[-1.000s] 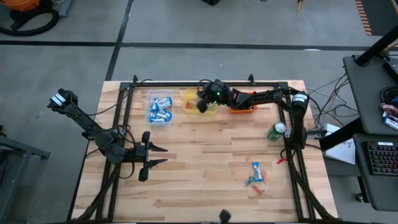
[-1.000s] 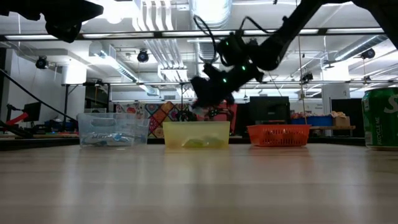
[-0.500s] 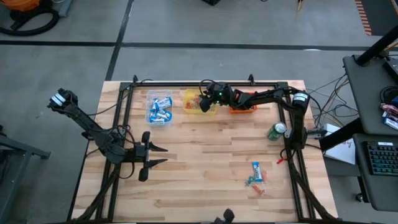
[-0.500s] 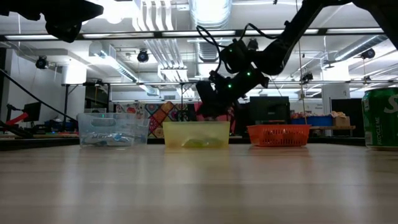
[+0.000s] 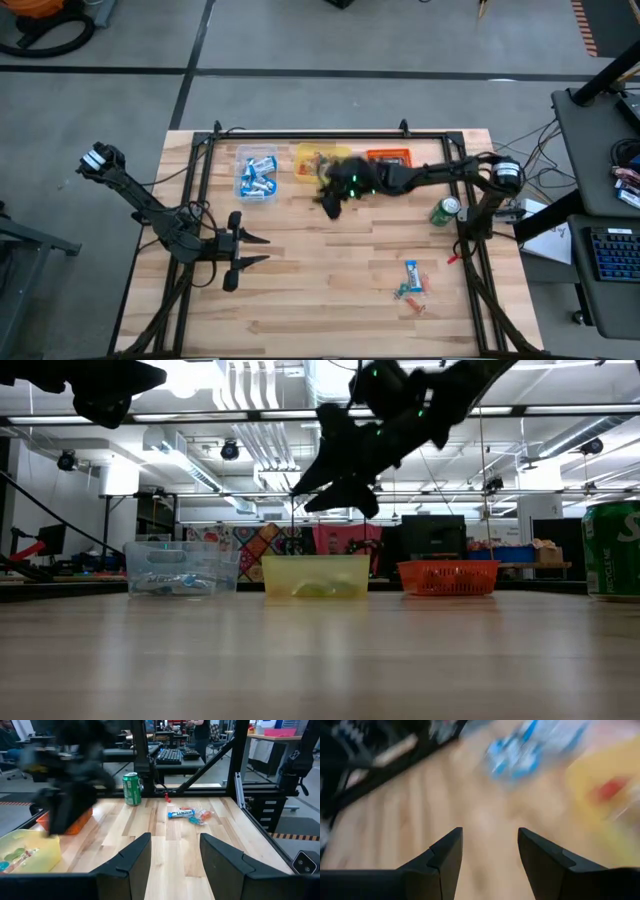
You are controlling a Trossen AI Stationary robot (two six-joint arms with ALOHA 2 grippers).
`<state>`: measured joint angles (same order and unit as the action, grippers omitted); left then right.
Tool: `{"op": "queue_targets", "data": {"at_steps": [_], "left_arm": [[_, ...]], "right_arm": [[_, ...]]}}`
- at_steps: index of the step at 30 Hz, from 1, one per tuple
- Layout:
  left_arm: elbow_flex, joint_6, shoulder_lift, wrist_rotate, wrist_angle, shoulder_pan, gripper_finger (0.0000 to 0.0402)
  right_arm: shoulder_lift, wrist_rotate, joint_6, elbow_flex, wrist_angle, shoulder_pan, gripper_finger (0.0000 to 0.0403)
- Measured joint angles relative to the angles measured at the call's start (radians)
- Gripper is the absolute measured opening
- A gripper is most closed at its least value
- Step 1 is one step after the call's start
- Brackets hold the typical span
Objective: Sort candy
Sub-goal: Put the white chocolate into the transparent bin
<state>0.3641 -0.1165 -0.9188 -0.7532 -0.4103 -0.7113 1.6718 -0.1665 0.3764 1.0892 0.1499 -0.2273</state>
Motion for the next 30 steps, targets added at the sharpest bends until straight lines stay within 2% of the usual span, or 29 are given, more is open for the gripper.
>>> {"op": "queue_targets", "data": {"at_steps": [3,7,14,19,23,30], "left_arm": [[0.000,0.000,0.000,-0.001,0.000,0.000,0.0153],[0.000,0.000,0.000,-0.001,0.000,0.000,0.0153],[0.000,0.002,0.000,-0.001,0.000,0.000,0.0153],[0.000,0.003,0.000,-0.001,0.000,0.000,0.0153],[0.000,0.013,0.000,-0.001,0.000,0.000,0.0153],[0.000,0.018,0.000,-0.001,0.000,0.000,0.0153]], "right_arm": [[-0.026,0.000,0.069,0.008,-0.134,0.098,0.0176],[-0.036,-0.002,0.211,0.047,-0.413,0.238,0.0170],[-0.036,0.010,0.521,0.115,-0.964,0.475,0.0170],[-0.036,0.009,0.784,0.111,-1.219,0.615,0.0171],[-0.036,0.036,0.919,0.094,-1.323,0.685,0.0171],[-0.035,0.076,1.046,0.048,-1.317,0.725,0.0171]]}}
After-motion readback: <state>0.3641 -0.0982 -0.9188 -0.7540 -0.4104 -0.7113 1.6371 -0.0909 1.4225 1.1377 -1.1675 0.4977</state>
